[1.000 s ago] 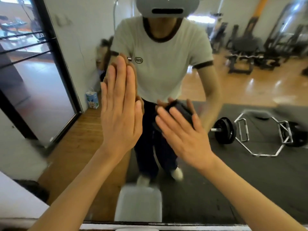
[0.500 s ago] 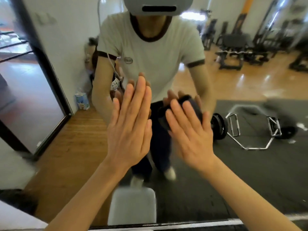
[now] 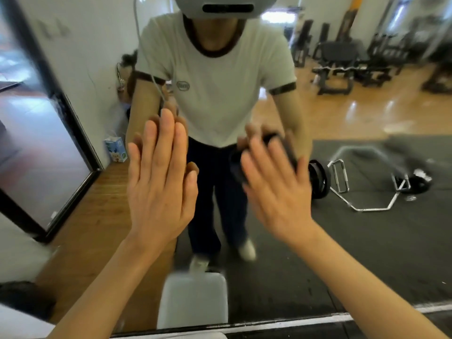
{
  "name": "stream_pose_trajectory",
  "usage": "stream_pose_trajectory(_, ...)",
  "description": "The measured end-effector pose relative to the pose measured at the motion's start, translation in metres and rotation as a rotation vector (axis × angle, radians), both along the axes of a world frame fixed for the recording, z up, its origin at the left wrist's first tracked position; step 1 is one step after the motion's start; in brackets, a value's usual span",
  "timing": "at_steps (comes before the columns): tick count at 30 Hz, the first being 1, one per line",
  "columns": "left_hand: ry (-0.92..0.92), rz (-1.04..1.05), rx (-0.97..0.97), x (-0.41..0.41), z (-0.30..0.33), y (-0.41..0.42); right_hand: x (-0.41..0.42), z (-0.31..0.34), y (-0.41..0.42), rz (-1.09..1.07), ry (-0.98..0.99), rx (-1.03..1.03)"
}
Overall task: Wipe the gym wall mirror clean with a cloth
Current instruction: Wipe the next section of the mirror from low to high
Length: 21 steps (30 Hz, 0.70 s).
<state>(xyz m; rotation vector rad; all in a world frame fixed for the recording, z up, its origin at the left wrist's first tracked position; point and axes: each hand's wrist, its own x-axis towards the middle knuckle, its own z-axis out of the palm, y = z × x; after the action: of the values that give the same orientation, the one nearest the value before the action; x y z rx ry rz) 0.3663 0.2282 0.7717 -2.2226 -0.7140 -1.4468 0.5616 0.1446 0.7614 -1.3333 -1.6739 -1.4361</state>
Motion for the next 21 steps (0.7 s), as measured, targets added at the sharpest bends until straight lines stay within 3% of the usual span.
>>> stream_pose_trajectory(2,-0.018,-0.012,-0.011,-0.001,0.002,-0.003,-0.005,0.041,0.010,0.040,0.160,0.118)
stream_pose_trajectory(4,-0.039,-0.048,-0.037,0.002,0.002,-0.009,-0.007,0.039,0.010,0.040,0.196,0.144)
stream_pose_trajectory(8,-0.006,-0.154,-0.034,0.023,0.003,-0.024,0.011,-0.061,-0.016,-0.107,-0.018,-0.079)
stream_pose_trajectory(10,0.012,-0.191,-0.040,0.036,0.004,-0.029,0.019,-0.071,-0.024,-0.148,-0.098,-0.139)
stream_pose_trajectory(12,0.009,-0.199,-0.055,0.048,0.005,-0.031,0.018,-0.032,-0.016,-0.059,-0.051,-0.061)
stream_pose_trajectory(15,-0.024,-0.148,-0.090,0.060,0.006,-0.031,0.012,0.046,0.005,0.048,0.220,0.166)
stream_pose_trajectory(17,-0.020,-0.117,-0.089,0.062,0.005,-0.031,0.010,0.054,0.008,0.048,0.319,0.224)
stream_pose_trajectory(21,-0.004,-0.059,-0.076,0.062,0.004,-0.030,0.023,-0.056,-0.020,-0.056,0.121,-0.014)
